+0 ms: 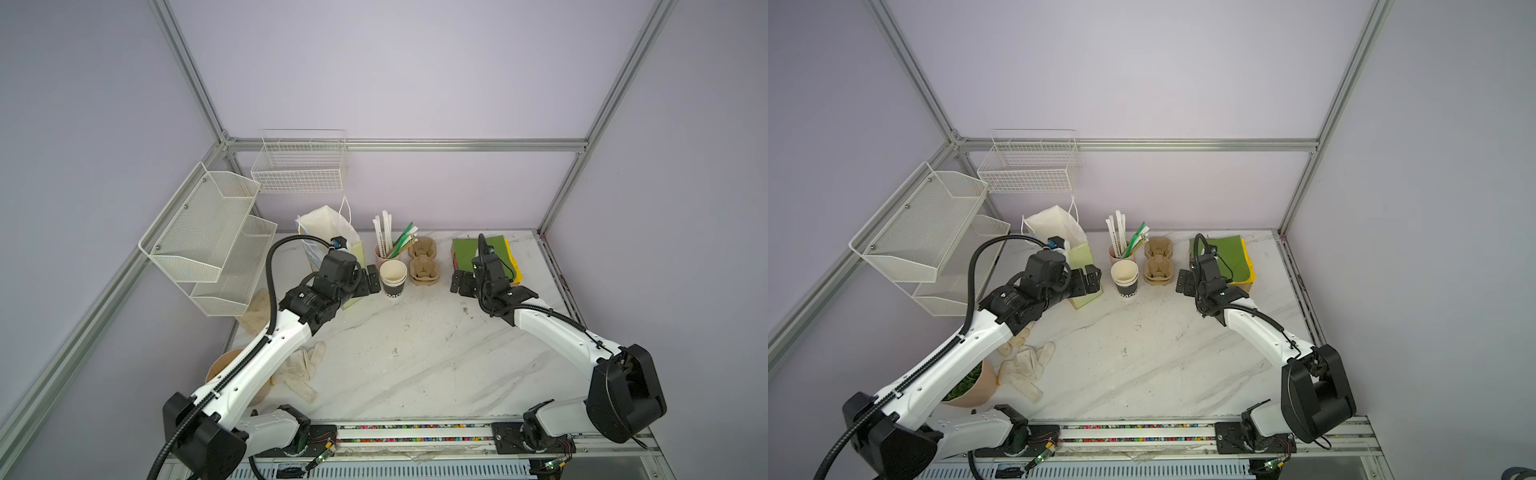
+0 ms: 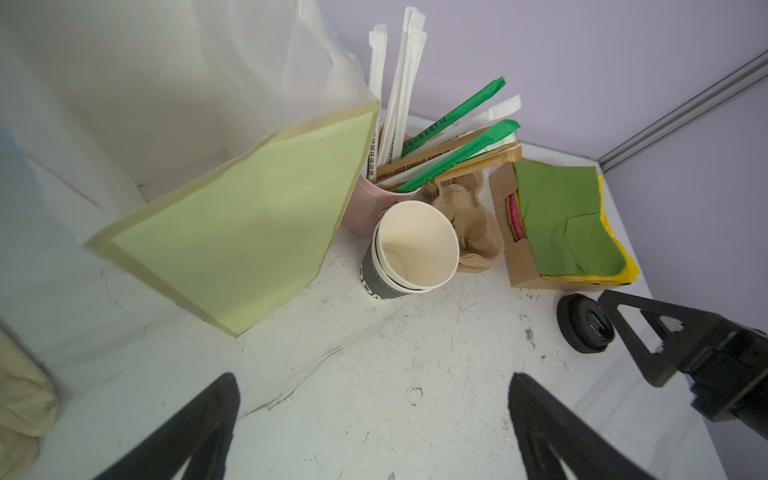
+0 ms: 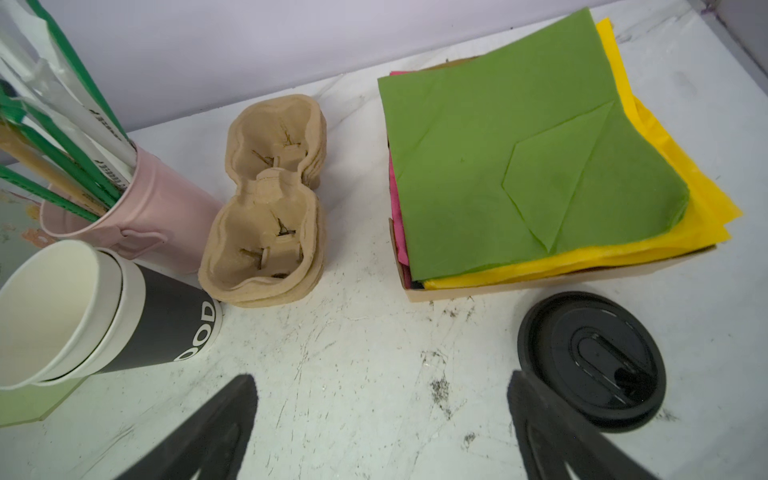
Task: Pack the takeout coffee
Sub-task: 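Reach the left gripper over the stacked paper cups while the right gripper approaches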
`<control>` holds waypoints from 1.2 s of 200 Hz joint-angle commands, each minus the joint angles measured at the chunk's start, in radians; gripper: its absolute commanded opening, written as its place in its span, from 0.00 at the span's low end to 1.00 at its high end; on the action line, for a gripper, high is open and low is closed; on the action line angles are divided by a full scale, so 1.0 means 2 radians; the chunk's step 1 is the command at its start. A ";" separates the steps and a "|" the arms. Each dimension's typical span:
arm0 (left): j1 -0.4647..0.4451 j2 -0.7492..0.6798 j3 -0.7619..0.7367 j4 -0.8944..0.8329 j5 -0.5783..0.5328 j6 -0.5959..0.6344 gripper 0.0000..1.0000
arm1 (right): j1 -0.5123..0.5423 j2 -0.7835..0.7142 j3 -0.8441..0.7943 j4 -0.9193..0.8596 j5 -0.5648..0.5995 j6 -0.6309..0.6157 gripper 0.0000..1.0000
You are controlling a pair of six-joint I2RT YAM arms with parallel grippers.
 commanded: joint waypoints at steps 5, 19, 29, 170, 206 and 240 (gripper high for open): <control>-0.010 0.075 0.110 -0.087 -0.023 -0.019 1.00 | -0.009 -0.034 0.001 -0.022 -0.017 0.035 0.97; -0.012 0.122 0.153 -0.115 -0.015 -0.023 1.00 | -0.011 -0.048 0.000 -0.029 -0.019 0.044 0.97; -0.012 0.156 0.191 -0.146 -0.014 -0.029 1.00 | -0.013 -0.055 0.002 -0.034 -0.022 0.046 0.97; -0.013 0.366 0.412 -0.272 -0.030 -0.096 0.80 | -0.015 -0.123 0.013 -0.066 -0.064 0.040 0.97; -0.012 0.384 0.432 -0.271 -0.029 -0.092 0.75 | -0.015 -0.125 0.016 -0.068 -0.071 0.039 0.97; -0.011 0.404 0.456 -0.271 -0.019 -0.090 0.65 | -0.014 -0.130 0.016 -0.067 -0.074 0.035 0.97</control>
